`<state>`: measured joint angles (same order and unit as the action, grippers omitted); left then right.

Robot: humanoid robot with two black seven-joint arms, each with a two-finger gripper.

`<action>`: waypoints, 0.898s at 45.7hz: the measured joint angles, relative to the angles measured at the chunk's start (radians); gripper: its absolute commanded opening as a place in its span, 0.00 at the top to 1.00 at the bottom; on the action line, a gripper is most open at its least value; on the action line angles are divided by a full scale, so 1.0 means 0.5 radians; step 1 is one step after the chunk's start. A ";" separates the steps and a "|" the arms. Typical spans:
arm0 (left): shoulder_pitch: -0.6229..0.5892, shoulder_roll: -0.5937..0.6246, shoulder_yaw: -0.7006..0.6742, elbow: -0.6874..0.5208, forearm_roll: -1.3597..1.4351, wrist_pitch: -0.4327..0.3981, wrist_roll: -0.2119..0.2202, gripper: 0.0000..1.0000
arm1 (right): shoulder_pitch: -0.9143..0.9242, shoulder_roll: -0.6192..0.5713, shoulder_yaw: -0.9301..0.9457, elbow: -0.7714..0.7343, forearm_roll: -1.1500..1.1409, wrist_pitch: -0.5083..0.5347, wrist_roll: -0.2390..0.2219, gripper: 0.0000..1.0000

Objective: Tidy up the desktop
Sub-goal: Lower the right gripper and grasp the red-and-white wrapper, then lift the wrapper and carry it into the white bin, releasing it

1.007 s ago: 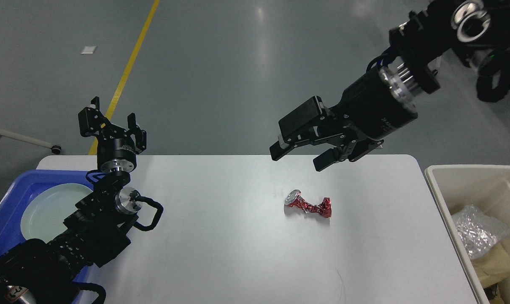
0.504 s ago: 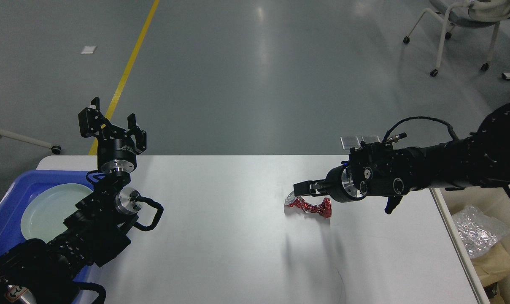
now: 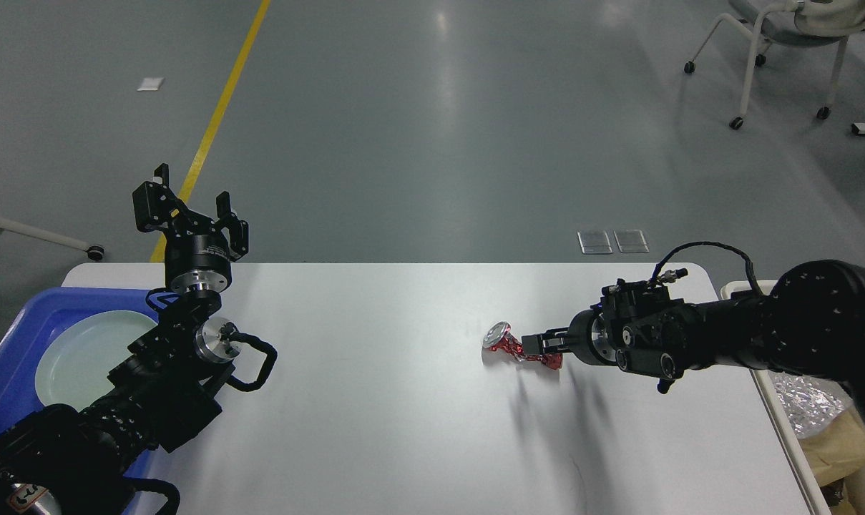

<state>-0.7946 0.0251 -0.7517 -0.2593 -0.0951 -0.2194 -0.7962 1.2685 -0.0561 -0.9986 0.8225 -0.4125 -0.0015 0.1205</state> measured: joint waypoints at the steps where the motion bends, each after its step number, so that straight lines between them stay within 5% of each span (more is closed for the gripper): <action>1: 0.000 0.000 0.000 0.000 0.000 0.000 0.000 0.00 | -0.010 0.000 0.000 0.000 -0.005 0.000 -0.001 0.36; 21: 0.000 -0.001 0.000 0.000 0.000 0.000 0.000 0.00 | -0.098 -0.001 0.028 -0.063 -0.013 0.000 -0.003 1.00; 41: 0.000 -0.001 0.000 0.000 0.000 0.000 0.000 0.00 | 0.010 -0.032 0.020 -0.001 -0.010 0.038 0.014 1.00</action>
<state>-0.7946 0.0247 -0.7516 -0.2592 -0.0951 -0.2194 -0.7961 1.2737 -0.0721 -0.9887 0.8219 -0.4174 0.0175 0.1277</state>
